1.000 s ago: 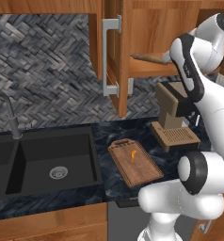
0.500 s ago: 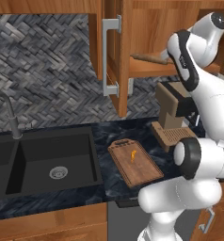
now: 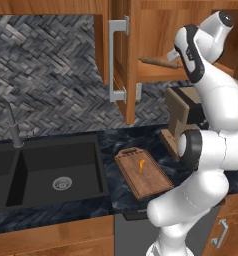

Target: Open the cabinet, retrieve the rolling pin, and place it next to the meat on the cutting board to prepare for tenderizing.

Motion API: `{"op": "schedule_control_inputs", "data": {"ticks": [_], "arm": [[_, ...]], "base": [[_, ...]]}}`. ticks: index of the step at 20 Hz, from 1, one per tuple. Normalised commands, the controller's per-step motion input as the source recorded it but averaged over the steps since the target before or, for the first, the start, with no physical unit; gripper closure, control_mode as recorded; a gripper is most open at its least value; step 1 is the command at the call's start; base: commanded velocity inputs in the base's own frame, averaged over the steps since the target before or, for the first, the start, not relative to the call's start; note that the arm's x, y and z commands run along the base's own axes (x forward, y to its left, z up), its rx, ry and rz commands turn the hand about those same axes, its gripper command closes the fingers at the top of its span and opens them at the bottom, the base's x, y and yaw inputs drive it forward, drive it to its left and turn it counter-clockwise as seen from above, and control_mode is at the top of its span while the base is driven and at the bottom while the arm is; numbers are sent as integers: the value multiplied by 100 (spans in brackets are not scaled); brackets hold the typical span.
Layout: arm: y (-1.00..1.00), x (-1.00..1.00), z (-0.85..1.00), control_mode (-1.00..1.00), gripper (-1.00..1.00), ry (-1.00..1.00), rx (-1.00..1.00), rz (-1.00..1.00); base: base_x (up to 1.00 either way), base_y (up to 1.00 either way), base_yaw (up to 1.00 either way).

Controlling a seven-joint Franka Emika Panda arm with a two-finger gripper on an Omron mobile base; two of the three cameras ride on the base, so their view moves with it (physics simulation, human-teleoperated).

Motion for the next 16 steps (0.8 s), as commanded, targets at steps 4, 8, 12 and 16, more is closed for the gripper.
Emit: {"op": "schedule_control_inputs", "data": {"ticks": [4,8,12,16], "arm": [[0,38,0,-100,-100,7,0,9],[0,24,-5,-100,-100,7,0,7],[6,9,-20,-100,-100,6,0,5],[9,10,-26,-100,-100,6,0,6]], "base": [[0,0,0],[0,0,0],[0,0,0],[0,0,0]]}}
